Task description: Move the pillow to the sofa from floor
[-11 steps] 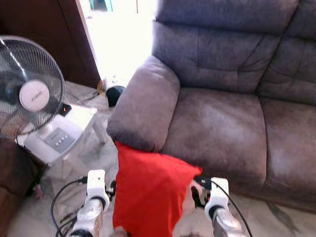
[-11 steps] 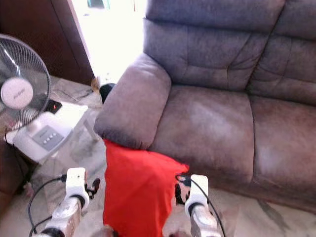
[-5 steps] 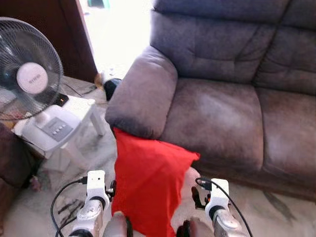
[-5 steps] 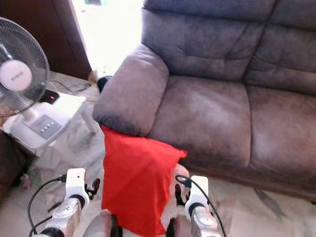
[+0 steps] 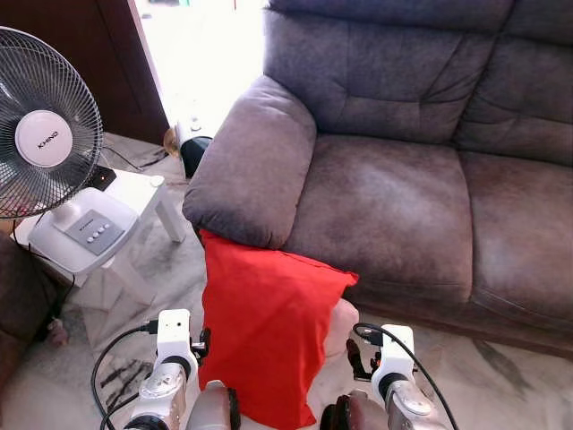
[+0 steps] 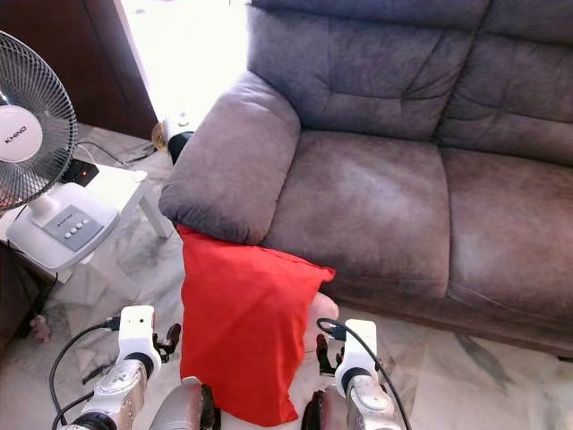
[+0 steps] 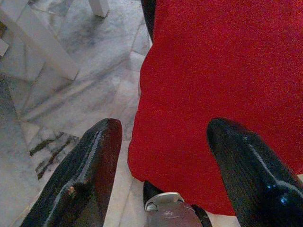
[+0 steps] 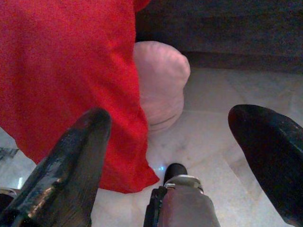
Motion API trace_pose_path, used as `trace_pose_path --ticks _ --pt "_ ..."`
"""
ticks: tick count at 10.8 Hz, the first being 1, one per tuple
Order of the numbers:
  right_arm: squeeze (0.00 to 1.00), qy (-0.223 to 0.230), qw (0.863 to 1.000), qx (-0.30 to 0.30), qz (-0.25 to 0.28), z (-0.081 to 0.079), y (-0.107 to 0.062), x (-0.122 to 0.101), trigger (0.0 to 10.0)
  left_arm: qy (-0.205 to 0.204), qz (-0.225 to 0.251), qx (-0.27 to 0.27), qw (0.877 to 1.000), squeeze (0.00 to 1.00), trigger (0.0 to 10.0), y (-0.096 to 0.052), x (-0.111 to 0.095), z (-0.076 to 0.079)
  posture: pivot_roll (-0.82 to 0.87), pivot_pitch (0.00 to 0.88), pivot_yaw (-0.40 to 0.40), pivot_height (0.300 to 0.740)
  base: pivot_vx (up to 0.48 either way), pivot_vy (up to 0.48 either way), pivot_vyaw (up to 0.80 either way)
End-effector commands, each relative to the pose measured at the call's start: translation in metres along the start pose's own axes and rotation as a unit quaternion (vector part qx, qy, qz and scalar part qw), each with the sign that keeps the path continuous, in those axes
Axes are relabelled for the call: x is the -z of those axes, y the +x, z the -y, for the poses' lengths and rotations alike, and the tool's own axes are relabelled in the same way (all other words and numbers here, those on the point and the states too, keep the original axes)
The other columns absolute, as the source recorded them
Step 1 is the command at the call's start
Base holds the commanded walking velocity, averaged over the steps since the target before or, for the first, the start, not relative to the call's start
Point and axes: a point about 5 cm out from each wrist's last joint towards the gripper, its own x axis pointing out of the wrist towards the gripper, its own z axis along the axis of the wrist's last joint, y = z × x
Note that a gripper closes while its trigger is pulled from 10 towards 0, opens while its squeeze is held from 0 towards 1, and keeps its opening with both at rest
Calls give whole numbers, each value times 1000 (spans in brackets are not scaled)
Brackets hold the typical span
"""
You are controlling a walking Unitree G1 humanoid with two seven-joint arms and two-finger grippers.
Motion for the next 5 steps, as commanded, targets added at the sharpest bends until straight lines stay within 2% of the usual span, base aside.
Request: trace_pose_path --ticks 1,5 --pt "0 -3 1000 2 -17 1 -2 8 10000 2 -21 -5 1000 0 10000 -4 10 -3 66 165 0 655 0 0 0" --pt "0 -2 1000 -4 -17 -1 -2 7 10000 2 -20 -4 1000 0 10000 -4 10 -2 66 159 1 647 0 0 0"
